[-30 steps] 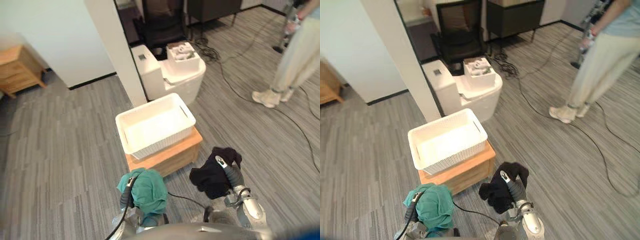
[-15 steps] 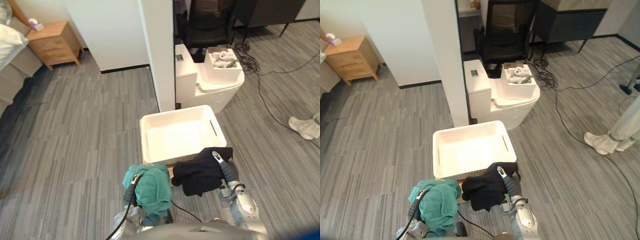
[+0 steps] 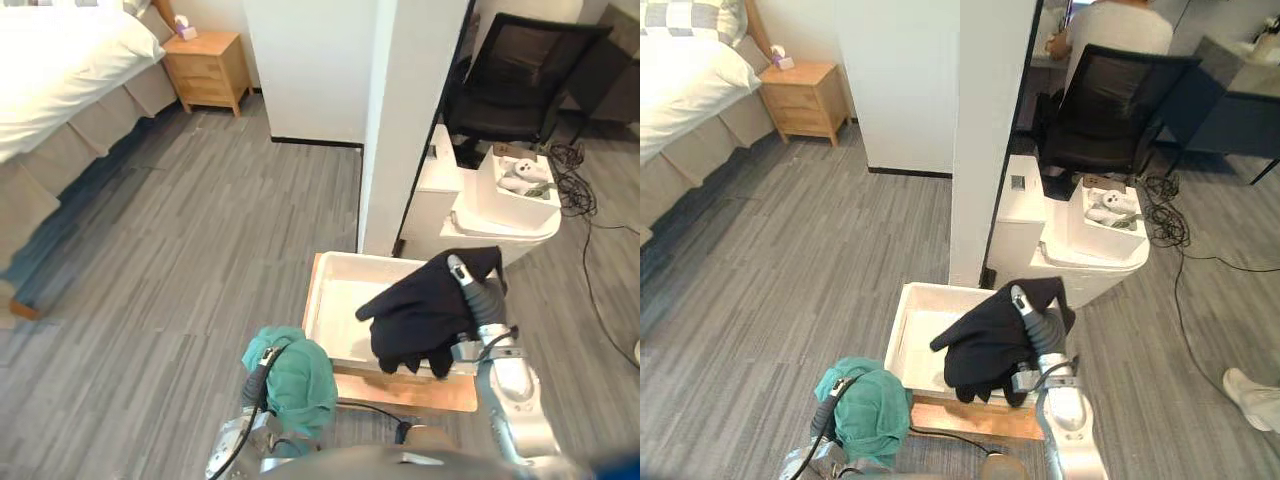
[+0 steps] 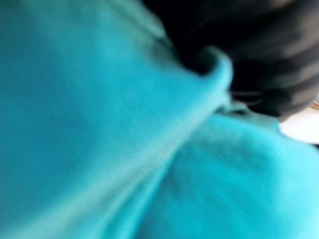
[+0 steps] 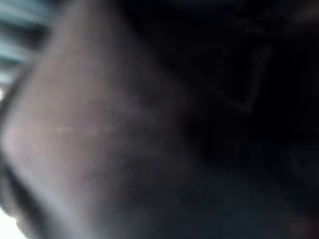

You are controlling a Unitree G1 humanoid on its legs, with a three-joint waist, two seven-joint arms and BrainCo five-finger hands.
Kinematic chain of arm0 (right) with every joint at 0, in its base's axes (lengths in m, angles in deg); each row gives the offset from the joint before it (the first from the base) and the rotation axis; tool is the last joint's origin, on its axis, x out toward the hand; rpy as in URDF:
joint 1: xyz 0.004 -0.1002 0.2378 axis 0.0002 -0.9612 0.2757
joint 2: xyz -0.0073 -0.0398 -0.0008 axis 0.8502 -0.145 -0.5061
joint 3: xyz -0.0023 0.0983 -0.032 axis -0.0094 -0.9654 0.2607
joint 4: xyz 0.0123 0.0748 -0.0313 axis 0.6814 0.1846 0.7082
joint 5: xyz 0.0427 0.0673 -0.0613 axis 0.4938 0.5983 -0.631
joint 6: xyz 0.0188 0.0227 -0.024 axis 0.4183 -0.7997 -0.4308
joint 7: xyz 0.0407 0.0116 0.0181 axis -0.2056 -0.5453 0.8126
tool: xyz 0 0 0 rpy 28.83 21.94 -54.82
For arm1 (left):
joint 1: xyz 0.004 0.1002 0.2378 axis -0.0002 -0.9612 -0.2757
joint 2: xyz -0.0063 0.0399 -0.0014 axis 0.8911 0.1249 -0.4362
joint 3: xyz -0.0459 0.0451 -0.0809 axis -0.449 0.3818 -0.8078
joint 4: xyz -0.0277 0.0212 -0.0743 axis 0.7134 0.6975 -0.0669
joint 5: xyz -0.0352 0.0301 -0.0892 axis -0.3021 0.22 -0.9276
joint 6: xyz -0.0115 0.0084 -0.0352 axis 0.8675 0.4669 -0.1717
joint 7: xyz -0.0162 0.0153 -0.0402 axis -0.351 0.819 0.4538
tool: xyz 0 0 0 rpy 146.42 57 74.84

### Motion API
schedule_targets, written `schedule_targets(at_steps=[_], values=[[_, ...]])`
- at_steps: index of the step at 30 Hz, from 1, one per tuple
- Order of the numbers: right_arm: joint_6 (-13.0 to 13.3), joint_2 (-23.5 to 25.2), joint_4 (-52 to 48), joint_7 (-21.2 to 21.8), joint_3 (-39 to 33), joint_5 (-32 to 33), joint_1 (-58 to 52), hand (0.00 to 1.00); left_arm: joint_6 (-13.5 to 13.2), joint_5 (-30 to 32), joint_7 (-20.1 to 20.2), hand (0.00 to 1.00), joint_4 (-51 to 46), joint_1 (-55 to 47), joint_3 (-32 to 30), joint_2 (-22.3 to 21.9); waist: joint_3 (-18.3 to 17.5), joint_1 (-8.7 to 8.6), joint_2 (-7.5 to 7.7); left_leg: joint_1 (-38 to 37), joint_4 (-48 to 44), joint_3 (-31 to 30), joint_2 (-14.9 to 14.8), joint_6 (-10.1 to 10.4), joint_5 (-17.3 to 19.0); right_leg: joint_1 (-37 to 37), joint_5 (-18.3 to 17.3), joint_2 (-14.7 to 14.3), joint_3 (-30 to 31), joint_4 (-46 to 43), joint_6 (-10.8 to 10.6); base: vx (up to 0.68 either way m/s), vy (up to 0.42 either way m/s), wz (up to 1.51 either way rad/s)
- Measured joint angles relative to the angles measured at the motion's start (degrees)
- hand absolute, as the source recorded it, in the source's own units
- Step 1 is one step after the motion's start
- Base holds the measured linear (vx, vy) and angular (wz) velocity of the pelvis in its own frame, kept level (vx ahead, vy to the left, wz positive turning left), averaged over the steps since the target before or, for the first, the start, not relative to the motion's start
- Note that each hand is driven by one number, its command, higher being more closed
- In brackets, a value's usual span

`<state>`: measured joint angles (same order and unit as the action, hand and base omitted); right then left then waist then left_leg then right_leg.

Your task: Tidy the bed and pick cloth on bed and put in laundry

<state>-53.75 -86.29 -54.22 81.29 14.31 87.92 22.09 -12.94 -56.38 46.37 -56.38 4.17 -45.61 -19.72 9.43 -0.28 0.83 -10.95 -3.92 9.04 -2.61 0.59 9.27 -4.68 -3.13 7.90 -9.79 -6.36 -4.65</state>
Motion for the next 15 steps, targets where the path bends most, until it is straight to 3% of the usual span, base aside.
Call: schedule_targets(at_steps=[9,15], values=[[-7.31,-1.23,-1.02,3.07,0.45,-1.27,7.53,1.0,-0.04,0.73,1.85,1.0,2.01,-0.17,-1.09,0.9,-1.82,1.05,1.66,-0.04,2.38,-0.06,1.24,0.36,-1.33,-1.85,2.97,0.45,-0.4,5.86,-0.85,-0.01,0.018,0.02],[-13.22,-1.24,2.68,2.73,2.62,-2.2,12.28,1.0,0.8,2.97,1.93,1.0,4.44,1.14,-0.76,1.21,-2.14,0.92,1.38,-0.22,6.11,-1.15,1.08,1.69,-4.41,-1.81,3.17,0.35,-2.99,6.75,-0.61,-0.06,-0.038,0.16]])
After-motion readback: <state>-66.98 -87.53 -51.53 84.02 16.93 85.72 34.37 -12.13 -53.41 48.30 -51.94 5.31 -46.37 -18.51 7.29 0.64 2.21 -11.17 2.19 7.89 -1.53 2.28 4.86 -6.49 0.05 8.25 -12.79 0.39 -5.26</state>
